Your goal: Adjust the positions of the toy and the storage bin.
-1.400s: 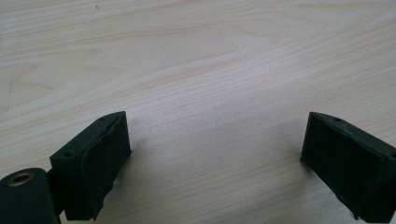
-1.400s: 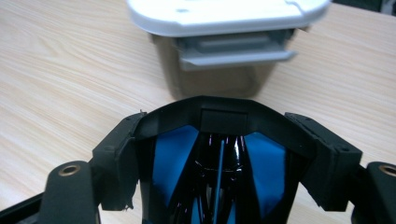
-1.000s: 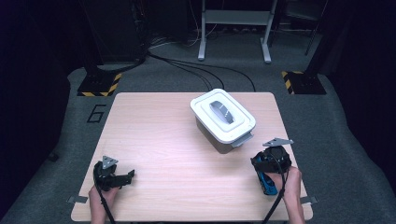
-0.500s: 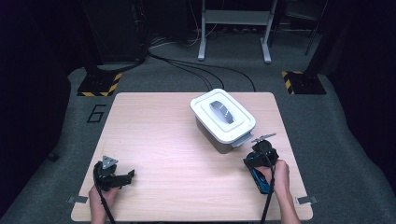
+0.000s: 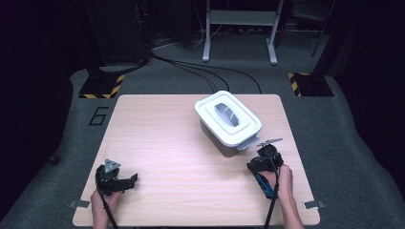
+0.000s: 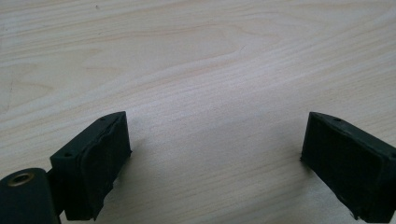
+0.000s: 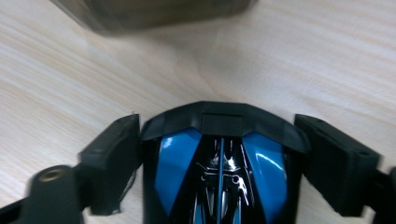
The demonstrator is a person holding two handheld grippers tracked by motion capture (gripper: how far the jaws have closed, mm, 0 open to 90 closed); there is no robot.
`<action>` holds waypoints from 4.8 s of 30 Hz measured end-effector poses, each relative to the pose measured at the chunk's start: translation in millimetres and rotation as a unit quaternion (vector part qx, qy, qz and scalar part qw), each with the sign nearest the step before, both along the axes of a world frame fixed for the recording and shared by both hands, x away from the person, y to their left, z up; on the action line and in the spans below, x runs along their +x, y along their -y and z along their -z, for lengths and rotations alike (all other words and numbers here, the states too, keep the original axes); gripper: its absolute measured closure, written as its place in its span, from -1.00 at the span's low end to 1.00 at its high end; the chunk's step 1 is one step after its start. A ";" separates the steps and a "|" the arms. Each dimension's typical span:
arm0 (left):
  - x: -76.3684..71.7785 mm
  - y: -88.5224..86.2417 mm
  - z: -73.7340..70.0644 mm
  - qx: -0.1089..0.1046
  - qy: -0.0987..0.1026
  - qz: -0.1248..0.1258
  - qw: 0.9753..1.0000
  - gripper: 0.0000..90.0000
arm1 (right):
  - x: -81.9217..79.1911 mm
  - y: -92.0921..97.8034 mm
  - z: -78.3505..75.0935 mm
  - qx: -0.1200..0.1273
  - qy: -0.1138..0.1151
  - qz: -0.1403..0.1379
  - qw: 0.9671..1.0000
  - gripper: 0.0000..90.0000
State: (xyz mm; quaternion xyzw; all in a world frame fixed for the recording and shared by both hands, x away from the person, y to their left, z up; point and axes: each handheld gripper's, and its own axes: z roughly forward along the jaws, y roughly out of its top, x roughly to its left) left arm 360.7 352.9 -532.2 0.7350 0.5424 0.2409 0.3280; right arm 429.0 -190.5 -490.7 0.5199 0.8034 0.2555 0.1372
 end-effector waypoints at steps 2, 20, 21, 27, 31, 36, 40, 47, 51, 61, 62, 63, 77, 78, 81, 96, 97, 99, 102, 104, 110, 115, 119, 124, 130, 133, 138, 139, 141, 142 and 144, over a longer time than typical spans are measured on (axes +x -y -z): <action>0.0 -0.1 -0.2 0.001 -0.001 0.000 1.000 -0.83 | -3.7 1.6 -7.6 0.009 0.007 0.005 1.000 -0.74; -0.2 -0.8 -0.5 0.005 -0.002 0.004 1.000 -0.83 | -14.0 -16.6 -86.4 0.011 0.079 -0.024 0.997 -1.00; -0.2 -0.8 -0.6 0.005 -0.003 0.005 1.000 -0.83 | -11.8 -17.8 -89.9 0.014 0.081 -0.027 0.996 -1.00; -0.3 -0.8 -0.6 0.005 -0.003 0.005 1.000 -0.82 | 8.1 -28.9 -106.8 0.019 0.094 -0.037 0.995 -1.00; -0.2 -0.8 -0.5 0.005 -0.003 0.005 1.000 -0.82 | 22.7 -44.5 -115.2 0.012 0.109 -0.045 0.993 -0.97; -0.2 -0.8 -0.5 0.005 -0.003 0.005 1.000 -0.82 | 40.7 -65.6 -122.1 0.011 0.124 -0.057 0.991 -0.92; -0.4 -1.0 -0.9 0.006 -0.005 0.006 1.000 -0.82 | 56.1 -79.3 -126.0 0.003 0.136 -0.061 0.989 -0.70; -0.3 -1.0 -0.9 0.005 -0.005 0.006 1.000 -0.82 | 81.4 -98.2 -127.2 -0.015 0.144 -0.068 0.987 -0.21; -0.3 -1.1 -1.1 0.006 -0.006 0.007 1.000 -0.82 | 91.0 -109.7 -125.6 -0.037 0.146 -0.066 0.986 0.10; -0.2 -1.0 -0.7 0.004 -0.005 0.006 1.000 -0.82 | 108.0 -121.1 -119.1 -0.057 0.142 -0.064 0.986 0.47; -0.5 -1.6 -1.9 0.006 -0.011 0.009 1.000 -0.82 | 107.9 -121.8 -119.4 -0.055 0.140 -0.062 0.987 0.47; -0.5 -1.5 -1.8 0.006 -0.010 0.008 1.000 -0.82 | 107.5 -122.6 -119.6 -0.050 0.135 -0.055 0.988 0.48; -0.4 -1.3 -1.3 0.006 -0.008 0.007 1.000 -0.82 | 104.8 -132.3 -120.7 -0.022 0.117 -0.038 0.992 0.49; -0.4 -1.2 -1.2 0.006 -0.007 0.007 1.000 -0.82 | 104.3 -133.6 -120.7 -0.021 0.116 -0.039 0.992 0.49; -0.5 -1.6 -1.9 0.006 -0.011 0.009 1.000 -0.82 | 102.0 -137.5 -121.6 -0.018 0.114 -0.039 0.993 0.49; -0.3 -1.2 -1.1 0.005 -0.007 0.007 1.000 -0.82 | 94.1 -133.0 -140.9 -0.036 0.133 -0.034 0.990 0.48; -0.5 -1.5 -1.9 0.007 -0.011 0.009 1.000 -0.82 | 93.2 -131.6 -143.7 -0.035 0.137 -0.035 0.989 0.48; -0.5 -1.6 -1.9 0.007 -0.011 0.009 1.000 -0.82 | 91.3 -128.9 -149.6 -0.037 0.145 -0.033 0.988 0.48; -0.5 -1.5 -1.8 0.007 -0.011 0.009 1.000 -0.82 | 88.3 -124.8 -156.2 -0.038 0.144 -0.028 0.988 0.48; -0.4 -1.3 -1.4 0.006 -0.008 0.007 1.000 -0.82 | 87.6 -120.5 -159.5 -0.039 0.150 -0.029 0.987 0.48; -0.4 -1.4 -1.5 0.006 -0.009 0.008 1.000 -0.82 | 86.2 -107.5 -168.5 -0.037 0.154 -0.016 0.987 0.48; -0.5 -1.5 -1.7 0.006 -0.010 0.009 1.000 -0.82 | 86.0 -92.9 -172.6 -0.036 0.161 -0.003 0.986 0.48; -0.4 -1.4 -1.4 0.005 -0.008 0.008 1.000 -0.82 | 85.6 -79.7 -174.5 -0.040 0.162 0.007 0.986 0.48; -0.1 -0.9 -0.5 0.004 -0.003 0.005 1.000 -0.82 | 85.0 -61.8 -176.8 -0.036 0.164 0.023 0.986 0.48; -0.2 -1.0 -0.7 0.004 -0.004 0.006 1.000 -0.82 | 84.4 -45.5 -177.1 -0.038 0.165 0.038 0.985 0.48; -0.2 -1.0 -0.6 0.004 -0.003 0.006 1.000 -0.82 | 84.8 -32.2 -176.4 -0.039 0.164 0.054 0.984 0.48; -0.1 -0.9 -0.5 0.004 -0.003 0.005 1.000 -0.82 | 86.8 -15.7 -172.6 -0.043 0.160 0.073 0.983 0.48; -0.1 -1.0 -0.7 0.003 -0.004 0.006 1.000 -0.82 | 87.6 -12.7 -171.4 -0.043 0.158 0.079 0.983 0.48; -0.1 -0.8 -0.4 0.003 -0.002 0.005 1.000 -0.82 | 89.2 -6.3 -169.0 -0.041 0.154 0.090 0.983 0.48; -0.2 -1.1 -0.9 0.004 -0.005 0.007 1.000 -0.82 | 90.2 -3.5 -167.8 -0.040 0.152 0.094 0.983 0.48; -0.2 -1.1 -0.9 0.003 -0.006 0.007 1.000 -0.82 | 92.2 1.4 -165.3 -0.040 0.149 0.102 0.983 0.48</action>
